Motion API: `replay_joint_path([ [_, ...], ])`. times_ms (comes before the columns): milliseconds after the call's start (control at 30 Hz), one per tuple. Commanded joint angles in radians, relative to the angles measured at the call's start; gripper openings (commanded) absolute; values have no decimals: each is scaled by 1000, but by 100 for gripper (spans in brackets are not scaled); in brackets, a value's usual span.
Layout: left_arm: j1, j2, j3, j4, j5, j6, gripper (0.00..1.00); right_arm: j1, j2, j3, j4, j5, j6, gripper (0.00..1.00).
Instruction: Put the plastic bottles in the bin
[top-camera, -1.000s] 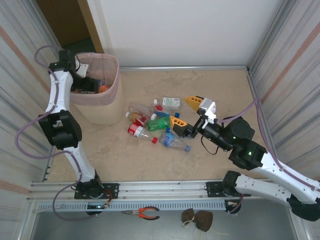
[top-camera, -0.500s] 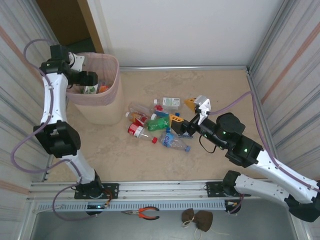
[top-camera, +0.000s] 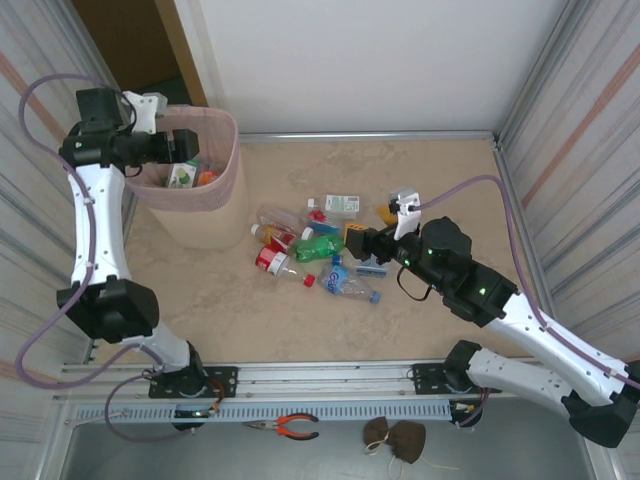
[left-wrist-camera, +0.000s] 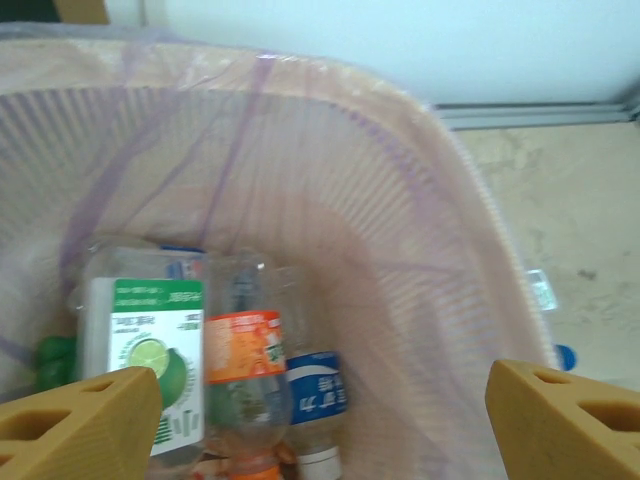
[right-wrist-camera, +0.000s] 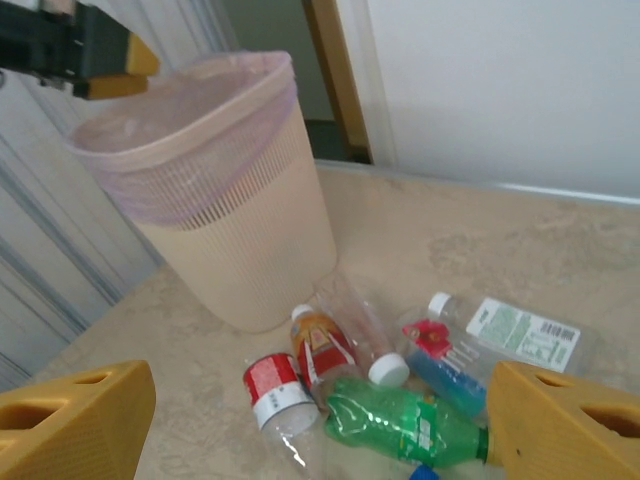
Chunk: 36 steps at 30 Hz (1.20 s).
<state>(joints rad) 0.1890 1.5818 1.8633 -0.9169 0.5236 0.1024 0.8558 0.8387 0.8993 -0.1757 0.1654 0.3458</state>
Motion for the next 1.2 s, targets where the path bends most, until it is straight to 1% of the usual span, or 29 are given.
replay_joint_path([
  [0,7,-79,-59,96,141,-70,84,-15,2,16,-58,18,82,85],
  [133,7,-152,-150,181,226,-122,84,-27,18,0,-124,1,61,86],
  [300,7,-229,-265,277,297,-177,84,-43,49,-23,-203,-31,-46,87],
  [400,6,-256,-307,289,309,-180,83,-51,67,-35,-261,-81,-118,87],
  [467,7,-278,-330,293,305,-174,83,-54,85,-34,-311,-89,-135,87],
  [567,6,-309,-364,320,302,-183,83,-57,117,-40,-378,-90,-129,86],
  [667,7,-327,-385,345,308,-197,82,-56,145,-72,-410,-92,-85,84],
  [767,7,-340,-400,371,311,-211,82,-56,203,-117,-390,-109,-31,83],
  [900,7,-356,-421,406,319,-228,82,-55,268,-194,-309,-131,17,82],
  [1167,7,-359,-427,408,325,-232,82,-55,423,-220,-228,-137,8,81],
])
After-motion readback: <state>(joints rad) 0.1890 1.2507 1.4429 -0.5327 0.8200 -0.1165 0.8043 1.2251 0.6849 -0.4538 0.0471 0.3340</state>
